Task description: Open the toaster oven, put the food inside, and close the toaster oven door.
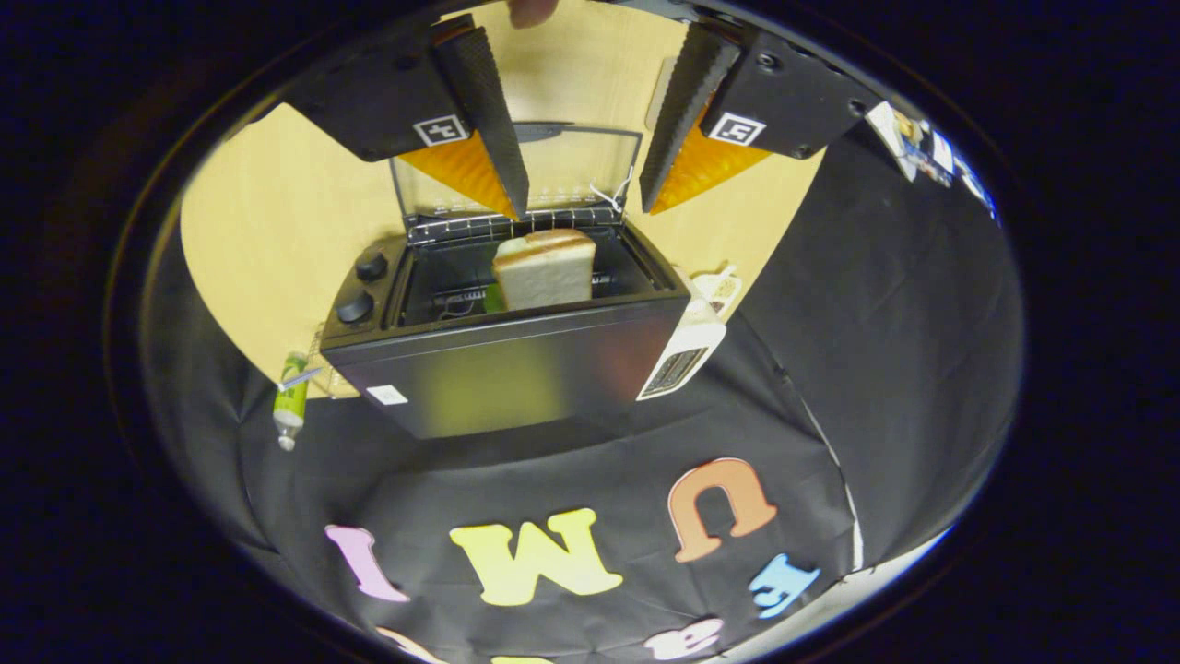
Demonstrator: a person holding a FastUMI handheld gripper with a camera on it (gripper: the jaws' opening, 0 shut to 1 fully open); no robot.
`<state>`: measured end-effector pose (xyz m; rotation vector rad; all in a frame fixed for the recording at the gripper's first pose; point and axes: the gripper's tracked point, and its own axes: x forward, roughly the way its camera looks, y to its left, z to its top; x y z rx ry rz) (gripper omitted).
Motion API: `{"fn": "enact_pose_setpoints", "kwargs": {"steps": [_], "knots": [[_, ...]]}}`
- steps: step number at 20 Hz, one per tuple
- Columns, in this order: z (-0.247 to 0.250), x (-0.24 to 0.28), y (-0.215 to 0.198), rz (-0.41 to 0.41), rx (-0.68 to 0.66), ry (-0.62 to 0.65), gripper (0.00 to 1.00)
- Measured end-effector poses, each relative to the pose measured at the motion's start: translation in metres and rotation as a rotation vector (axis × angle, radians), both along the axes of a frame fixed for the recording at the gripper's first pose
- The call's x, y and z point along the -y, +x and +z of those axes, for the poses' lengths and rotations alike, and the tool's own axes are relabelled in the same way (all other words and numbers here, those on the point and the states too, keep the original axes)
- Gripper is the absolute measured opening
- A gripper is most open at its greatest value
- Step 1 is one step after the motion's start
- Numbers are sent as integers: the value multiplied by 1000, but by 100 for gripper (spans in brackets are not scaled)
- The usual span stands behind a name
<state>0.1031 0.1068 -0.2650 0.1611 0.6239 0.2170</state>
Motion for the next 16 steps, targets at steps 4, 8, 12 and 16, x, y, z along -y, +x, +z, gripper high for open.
{"fn": "enact_pose_setpoints", "kwargs": {"steps": [4, 8, 12, 16], "knots": [[-17, 22, -28, 1, 32, -93, 81], [-56, 43, -44, -11, 6, -136, 81], [-102, 57, -47, -26, -48, -181, 81], [-141, 57, -44, -24, -100, -192, 81]]}}
